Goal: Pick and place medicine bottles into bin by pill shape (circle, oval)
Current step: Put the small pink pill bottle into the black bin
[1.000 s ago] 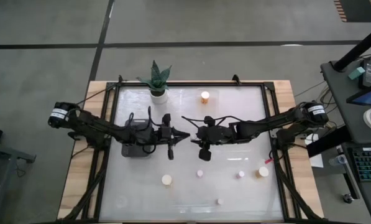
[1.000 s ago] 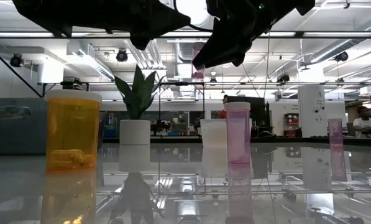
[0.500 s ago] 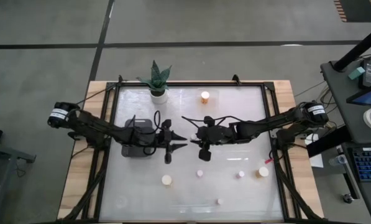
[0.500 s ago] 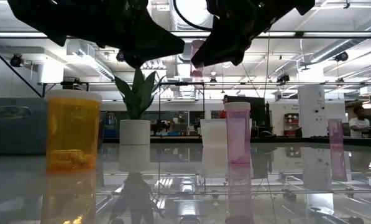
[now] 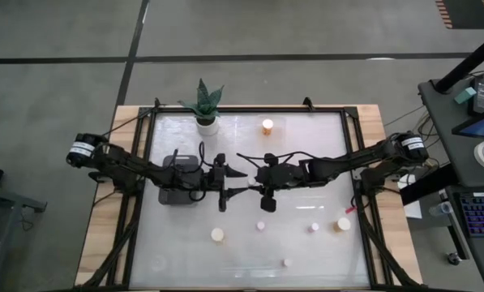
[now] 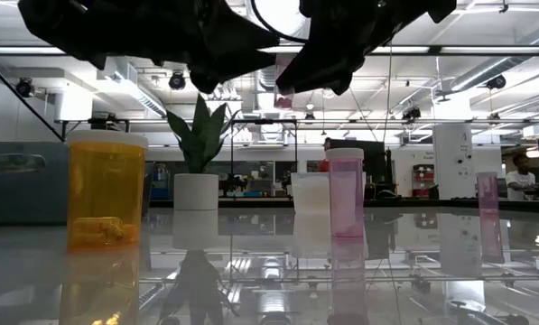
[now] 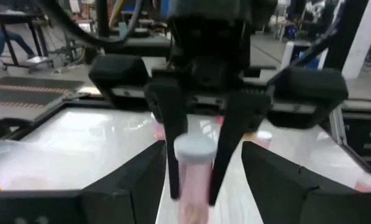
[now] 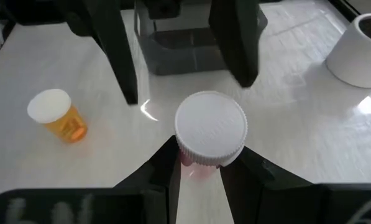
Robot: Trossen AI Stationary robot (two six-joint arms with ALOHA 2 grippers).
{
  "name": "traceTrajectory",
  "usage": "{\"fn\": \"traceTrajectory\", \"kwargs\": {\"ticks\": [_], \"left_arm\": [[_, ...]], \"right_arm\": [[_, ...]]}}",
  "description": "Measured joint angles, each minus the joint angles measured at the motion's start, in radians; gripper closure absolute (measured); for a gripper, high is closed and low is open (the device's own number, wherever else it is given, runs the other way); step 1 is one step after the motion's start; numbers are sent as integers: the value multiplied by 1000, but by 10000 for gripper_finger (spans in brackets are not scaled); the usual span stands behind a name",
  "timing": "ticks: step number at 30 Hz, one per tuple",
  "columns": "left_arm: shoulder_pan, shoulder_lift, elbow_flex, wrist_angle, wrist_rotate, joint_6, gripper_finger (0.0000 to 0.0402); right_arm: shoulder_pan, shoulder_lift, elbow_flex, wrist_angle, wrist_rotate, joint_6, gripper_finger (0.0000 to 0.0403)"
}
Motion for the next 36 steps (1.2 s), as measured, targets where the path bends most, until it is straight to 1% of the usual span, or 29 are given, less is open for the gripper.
{"fn": "traceTrajectory", "kwargs": {"ticks": [3,9,13,25,32,36], "left_arm": [[6,18,0,-1,0,-1,205],[13,77,29,55,1,19,205],[13,84,34,56,2,24,207],[16,93,33,75,2,20,258],[16,93,33,77,3,18,261],[16,93,32,76,3,46,261]], "right_arm": [[0,0,0,0,0,1,314],[0,0,0,0,0,4,314],[0,0,0,-3,0,5,314],[0,0,0,-2,1,5,314],[0,0,0,5,1,15,314],[0,0,0,5,1,15,314]]}}
